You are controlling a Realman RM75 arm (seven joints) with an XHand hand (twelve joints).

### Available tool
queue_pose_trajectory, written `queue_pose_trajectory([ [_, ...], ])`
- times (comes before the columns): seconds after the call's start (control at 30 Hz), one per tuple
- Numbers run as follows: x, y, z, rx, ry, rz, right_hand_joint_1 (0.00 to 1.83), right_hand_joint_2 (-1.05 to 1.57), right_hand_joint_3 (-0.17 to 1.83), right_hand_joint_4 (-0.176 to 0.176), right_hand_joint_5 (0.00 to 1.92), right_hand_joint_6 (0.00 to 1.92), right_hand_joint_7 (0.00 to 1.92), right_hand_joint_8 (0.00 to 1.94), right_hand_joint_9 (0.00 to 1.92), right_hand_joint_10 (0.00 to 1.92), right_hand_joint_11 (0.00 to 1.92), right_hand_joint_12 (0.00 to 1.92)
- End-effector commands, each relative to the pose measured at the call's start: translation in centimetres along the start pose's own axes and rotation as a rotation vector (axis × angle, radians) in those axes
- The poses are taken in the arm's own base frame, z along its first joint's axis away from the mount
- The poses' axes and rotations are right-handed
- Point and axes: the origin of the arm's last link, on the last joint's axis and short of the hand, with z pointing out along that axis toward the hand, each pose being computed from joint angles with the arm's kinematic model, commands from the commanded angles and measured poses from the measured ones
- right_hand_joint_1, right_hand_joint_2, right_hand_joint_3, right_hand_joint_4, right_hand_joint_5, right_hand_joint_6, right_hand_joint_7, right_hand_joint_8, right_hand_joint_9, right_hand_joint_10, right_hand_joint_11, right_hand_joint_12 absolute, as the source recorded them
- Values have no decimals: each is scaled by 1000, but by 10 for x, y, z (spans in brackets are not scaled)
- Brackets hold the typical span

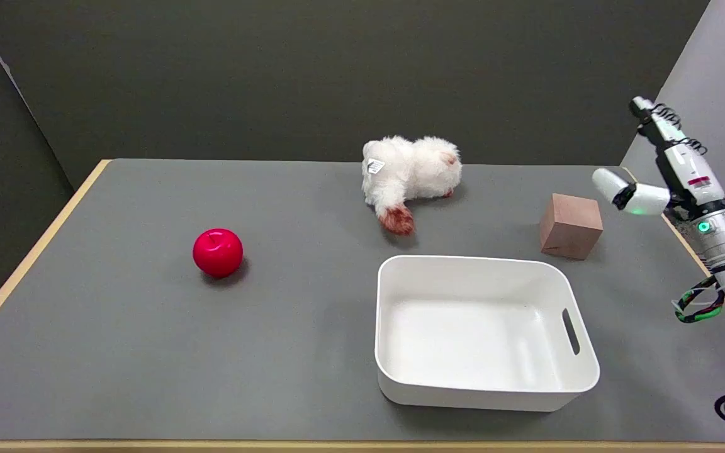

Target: Pick up wooden cube.

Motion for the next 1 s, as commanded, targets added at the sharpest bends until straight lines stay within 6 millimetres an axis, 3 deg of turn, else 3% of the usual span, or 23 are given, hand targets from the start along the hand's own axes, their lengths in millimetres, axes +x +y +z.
queue_pose_trajectory([
  [0.03,0,-18,-8,68,-269,-208,463,475,872,-35,11,137,26,219,-1,373,-1,915],
  [0.2,5,-29,-10,63,-325,-257,465,481,879,-31,28,145,48,260,0,456,-1,963],
  [0.27,5,-29,-12,51,-346,-259,571,508,935,-34,59,39,63,234,15,411,-1,886],
  [0.37,1,-25,-14,22,-382,-236,441,483,875,-29,32,163,53,280,-1,494,-1,993],
  [0.53,-9,-16,-15,-23,-464,-271,425,479,877,-26,35,160,57,288,-1,508,-1,1000],
  [1.0,-29,-6,13,-27,-536,-298,408,480,887,-16,43,168,69,295,7,534,-1,1003],
])
